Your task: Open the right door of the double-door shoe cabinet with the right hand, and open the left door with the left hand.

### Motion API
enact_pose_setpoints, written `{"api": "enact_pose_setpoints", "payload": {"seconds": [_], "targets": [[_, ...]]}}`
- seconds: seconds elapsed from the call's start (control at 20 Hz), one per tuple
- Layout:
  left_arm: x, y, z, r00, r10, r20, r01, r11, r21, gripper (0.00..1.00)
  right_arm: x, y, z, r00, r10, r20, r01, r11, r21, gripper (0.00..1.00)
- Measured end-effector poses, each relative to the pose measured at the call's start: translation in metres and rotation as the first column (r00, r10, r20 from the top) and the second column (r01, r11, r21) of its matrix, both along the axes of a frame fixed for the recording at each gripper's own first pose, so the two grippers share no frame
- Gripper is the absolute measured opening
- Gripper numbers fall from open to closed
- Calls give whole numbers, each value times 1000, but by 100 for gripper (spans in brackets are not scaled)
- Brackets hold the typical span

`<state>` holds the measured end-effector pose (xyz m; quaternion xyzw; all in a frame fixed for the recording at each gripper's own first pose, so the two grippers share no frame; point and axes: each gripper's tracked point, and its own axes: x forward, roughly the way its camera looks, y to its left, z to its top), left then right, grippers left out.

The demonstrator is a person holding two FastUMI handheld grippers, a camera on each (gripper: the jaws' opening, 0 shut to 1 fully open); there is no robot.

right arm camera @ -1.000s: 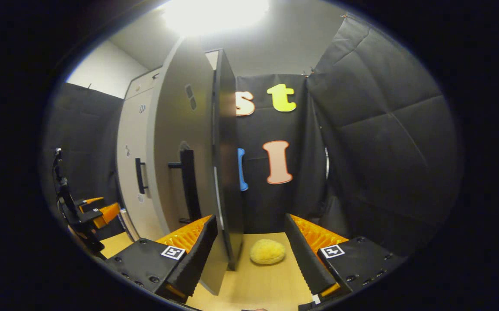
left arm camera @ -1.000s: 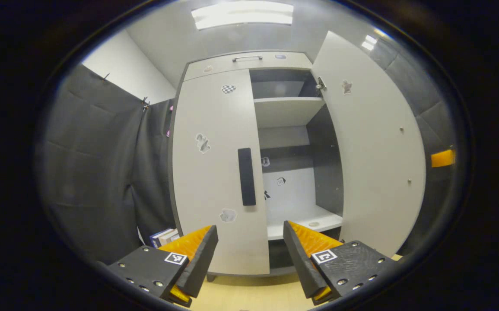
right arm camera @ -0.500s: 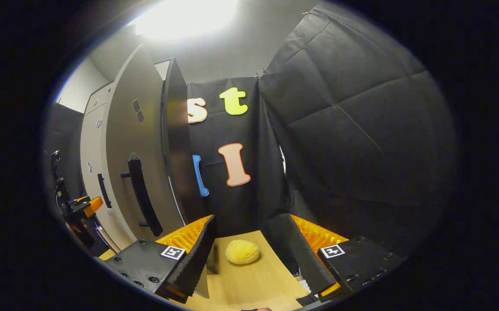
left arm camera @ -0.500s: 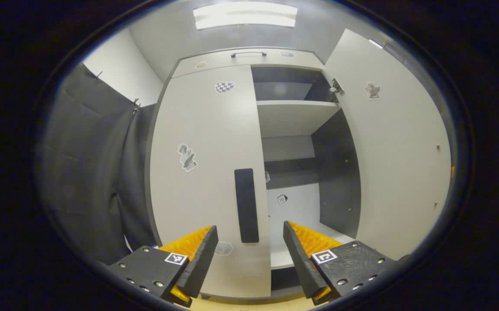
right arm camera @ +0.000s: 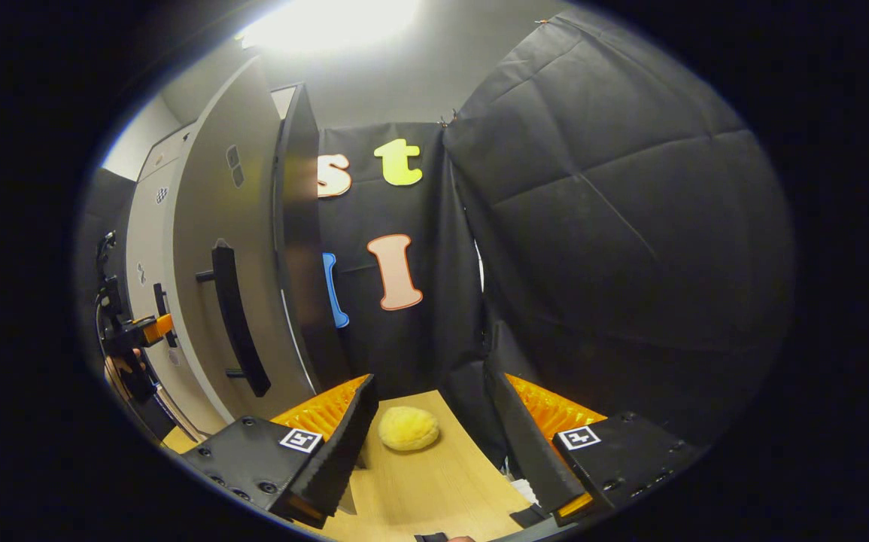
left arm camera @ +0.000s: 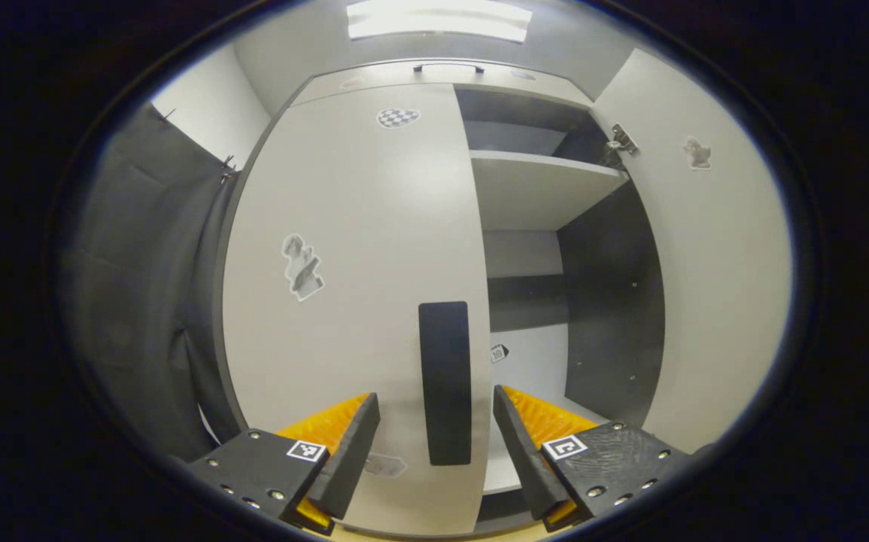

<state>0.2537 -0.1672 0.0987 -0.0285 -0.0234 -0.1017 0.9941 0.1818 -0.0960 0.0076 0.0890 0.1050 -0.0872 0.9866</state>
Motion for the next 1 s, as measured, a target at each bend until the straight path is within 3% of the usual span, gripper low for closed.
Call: {"api": "enact_pose_setpoints", "payload": {"seconds": [0.3,0.35,0.4,0.7,0.75,0.8,1.0], "targets": [[13,-2,0,1000,2,-16,-2,1000,9,89,7,2,-10,1000,2,-17,-2,1000,7,98],[16,0,0,1000,11,-9,-11,1000,4,84,6,2,-13,1000,2,-22,-2,1000,5,98],[18,0,0,1000,12,-12,-12,1000,-6,64,5,1,-14,1000,3,-24,-3,1000,3,98],[18,-7,-6,999,-7,-42,7,1000,-21,53,5,-7,-13,1000,3,-25,-3,1000,4,98],[15,-11,-3,999,-9,-35,9,1000,-14,47,4,-8,-13,1000,5,-23,-4,1000,5,98],[17,-10,-6,999,-2,-44,2,1000,1,27,4,-9,-12,1000,5,-22,-5,1000,2,98],[15,-10,-8,996,-22,-81,22,1000,-7,21,-3,-12,-11,1000,17,-22,-18,999,-38,98]]}}
